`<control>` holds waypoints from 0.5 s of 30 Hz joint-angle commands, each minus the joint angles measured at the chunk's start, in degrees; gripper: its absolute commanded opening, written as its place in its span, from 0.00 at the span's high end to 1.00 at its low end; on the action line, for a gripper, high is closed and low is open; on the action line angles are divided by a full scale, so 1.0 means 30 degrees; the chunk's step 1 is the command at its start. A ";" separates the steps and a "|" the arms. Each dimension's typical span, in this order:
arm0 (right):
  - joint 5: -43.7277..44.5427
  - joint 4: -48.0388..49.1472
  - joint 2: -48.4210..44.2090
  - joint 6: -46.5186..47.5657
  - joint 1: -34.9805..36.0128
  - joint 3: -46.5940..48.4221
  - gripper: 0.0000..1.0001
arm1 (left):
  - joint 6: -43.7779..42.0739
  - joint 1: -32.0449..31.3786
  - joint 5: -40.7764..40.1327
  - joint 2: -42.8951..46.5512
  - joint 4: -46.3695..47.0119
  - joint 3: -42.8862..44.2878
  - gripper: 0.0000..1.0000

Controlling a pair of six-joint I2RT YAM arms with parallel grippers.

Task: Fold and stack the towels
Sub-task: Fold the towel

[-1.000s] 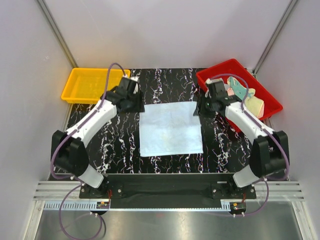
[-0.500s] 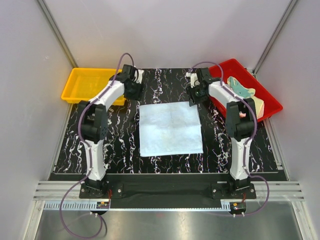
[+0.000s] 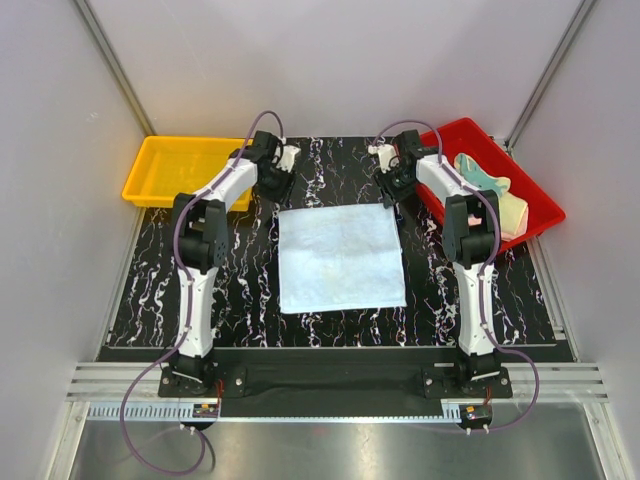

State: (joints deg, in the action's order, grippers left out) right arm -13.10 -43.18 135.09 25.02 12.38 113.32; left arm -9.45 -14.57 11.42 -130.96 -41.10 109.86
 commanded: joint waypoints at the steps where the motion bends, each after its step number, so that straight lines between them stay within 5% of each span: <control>1: -0.0963 -0.0196 0.0351 0.1357 0.0033 0.1045 0.55 | -0.1359 0.0051 0.0411 -0.0322 -0.0156 0.1200 0.48; 15: -0.2341 -0.1719 0.1493 0.2413 -0.0406 0.2188 0.62 | -0.2561 0.0578 0.3133 -0.0410 -0.1503 0.1288 0.48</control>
State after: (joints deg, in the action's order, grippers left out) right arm -18.04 -46.04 138.02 30.37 11.92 117.34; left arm -15.31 -13.69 16.05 -132.20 -44.64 110.69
